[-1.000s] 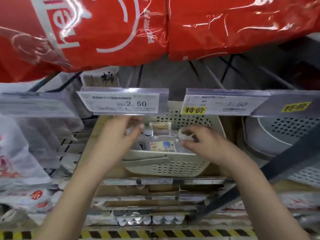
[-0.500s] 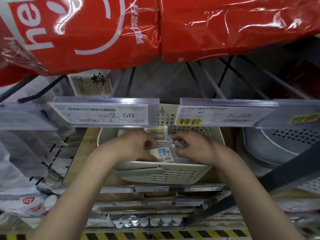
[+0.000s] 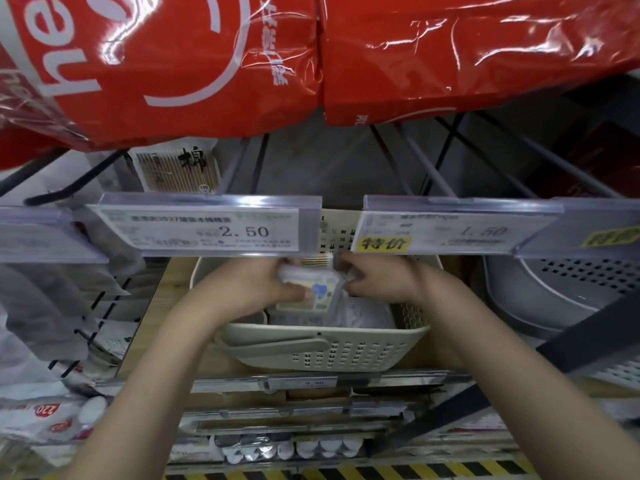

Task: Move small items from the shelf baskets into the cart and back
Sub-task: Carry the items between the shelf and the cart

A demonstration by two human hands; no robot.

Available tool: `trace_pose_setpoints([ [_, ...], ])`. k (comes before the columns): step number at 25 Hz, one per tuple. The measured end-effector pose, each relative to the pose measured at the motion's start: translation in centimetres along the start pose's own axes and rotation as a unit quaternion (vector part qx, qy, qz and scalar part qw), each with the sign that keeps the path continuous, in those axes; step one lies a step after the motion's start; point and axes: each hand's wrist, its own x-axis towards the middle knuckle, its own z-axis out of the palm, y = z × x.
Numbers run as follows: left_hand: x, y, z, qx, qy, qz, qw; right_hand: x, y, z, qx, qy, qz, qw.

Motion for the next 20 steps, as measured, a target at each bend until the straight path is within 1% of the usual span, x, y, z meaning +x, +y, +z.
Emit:
trace_pose_setpoints([
  [2, -0.8, -0.5, -0.8, -0.058, 0.076, -0.017, 0.995, 0.8, 0.2, -0.1, -0.037, -0.014, 0.0, 0.999],
  [5, -1.9, -0.9, -1.2, -0.117, 0.198, -0.021, 0.973, 1.8, 0.3, 0.4, -0.065, -0.048, -0.024, 0.996],
  [6, -2.1, -0.9, -1.1, -0.137, 0.23, -0.016, 0.963, 2.1, 0.3, 0.6, -0.074, -0.057, -0.032, 0.995],
  [8, -2.3, -0.7, -0.8, -0.164, 0.267, -0.009, 0.95, 2.5, 0.4, 0.8, -0.091, -0.072, -0.037, 0.993],
  [11, -2.2, -0.6, -0.4, -0.177, 0.288, -0.004, 0.941, 2.9, 0.4, 0.8, -0.121, -0.089, -0.036, 0.988],
  [13, -2.3, -0.5, -0.4, -0.164, 0.288, 0.003, 0.943, 2.8, 0.3, 0.6, -0.12, -0.091, -0.04, 0.988],
  [18, -2.2, -0.8, -0.3, -0.137, 0.288, 0.019, 0.948, 2.5, -0.2, 0.5, -0.031, -0.11, -0.021, 0.993],
  [20, -2.3, -0.8, -0.3, -0.124, 0.288, 0.019, 0.949, 2.7, -0.1, 0.7, -0.018, -0.117, -0.018, 0.993],
])
